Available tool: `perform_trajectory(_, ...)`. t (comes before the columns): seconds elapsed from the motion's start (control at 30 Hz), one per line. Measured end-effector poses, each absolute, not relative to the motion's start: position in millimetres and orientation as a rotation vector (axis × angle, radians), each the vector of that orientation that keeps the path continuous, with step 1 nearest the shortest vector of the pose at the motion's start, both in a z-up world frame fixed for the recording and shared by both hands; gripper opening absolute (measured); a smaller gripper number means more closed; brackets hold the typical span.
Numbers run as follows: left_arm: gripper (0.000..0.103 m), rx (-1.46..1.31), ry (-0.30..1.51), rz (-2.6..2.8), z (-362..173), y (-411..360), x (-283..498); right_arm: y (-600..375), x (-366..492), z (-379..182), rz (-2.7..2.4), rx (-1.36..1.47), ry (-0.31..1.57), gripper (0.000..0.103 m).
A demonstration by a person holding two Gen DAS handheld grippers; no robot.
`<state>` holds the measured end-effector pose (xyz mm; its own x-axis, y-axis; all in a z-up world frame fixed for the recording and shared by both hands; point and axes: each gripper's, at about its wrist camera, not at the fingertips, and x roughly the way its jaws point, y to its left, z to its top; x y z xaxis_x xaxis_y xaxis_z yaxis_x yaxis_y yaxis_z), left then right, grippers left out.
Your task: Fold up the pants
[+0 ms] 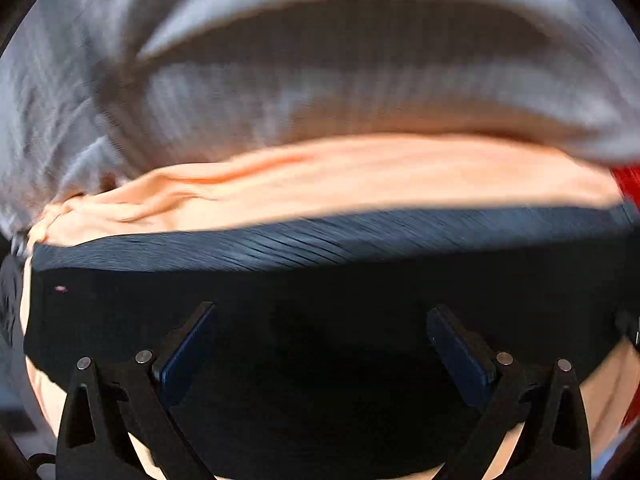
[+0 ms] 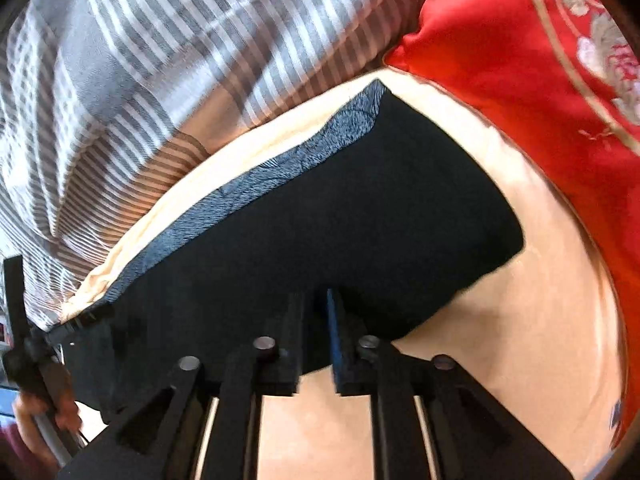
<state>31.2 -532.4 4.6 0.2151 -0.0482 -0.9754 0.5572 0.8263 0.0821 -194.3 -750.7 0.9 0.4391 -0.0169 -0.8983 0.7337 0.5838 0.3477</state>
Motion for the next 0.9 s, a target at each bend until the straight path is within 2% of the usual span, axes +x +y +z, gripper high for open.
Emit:
perform_trajectory(0.03,0.103,0.487,1.298,-0.461,2,-535,18,-752,-200,2,-0.563,0.816,1.028,0.026)
perform_trajectory(0.1,0.103,0.528,1.333,-0.465,-18,-547,-2,-764,-214,0,-0.651,0.817,1.042,0.026)
perform_trajectory(0.23,0.103,0.466,1.296,-0.454,-19,-545,-18,-794,-260,4,-0.756,1.052,0.924,0.027)
perform_trajectory(0.3,0.103,0.471,1.297,-0.458,-20,-540,-22,-796,-278,6,-0.750,1.127,0.858,0.034)
perform_trajectory(0.33,0.103,0.477,1.296,-0.455,-20,-536,-24,-795,-284,3,-0.728,1.180,0.839,0.042)
perform_trajectory(0.5,0.103,0.543,1.239,-0.446,-17,-544,-27,-791,-291,3,-0.697,1.237,0.803,0.043)
perform_trajectory(0.53,0.103,0.543,1.238,-0.442,-15,-546,-29,-794,-289,6,-0.693,1.231,0.787,0.042)
perform_trajectory(0.6,0.103,0.535,1.243,-0.435,-14,-547,-32,-798,-288,12,-0.678,1.220,0.761,0.027)
perform_trajectory(0.63,0.103,0.535,1.244,-0.434,-19,-547,-29,-804,-280,12,-0.646,1.219,0.754,0.015)
perform_trajectory(0.8,0.103,0.552,1.226,-0.425,-23,-545,-29,-828,-221,12,-0.531,1.136,0.786,0.014)
perform_trajectory(0.9,0.103,0.554,1.224,-0.416,-31,-541,-13,-847,-181,-7,-0.528,1.065,0.870,0.014)
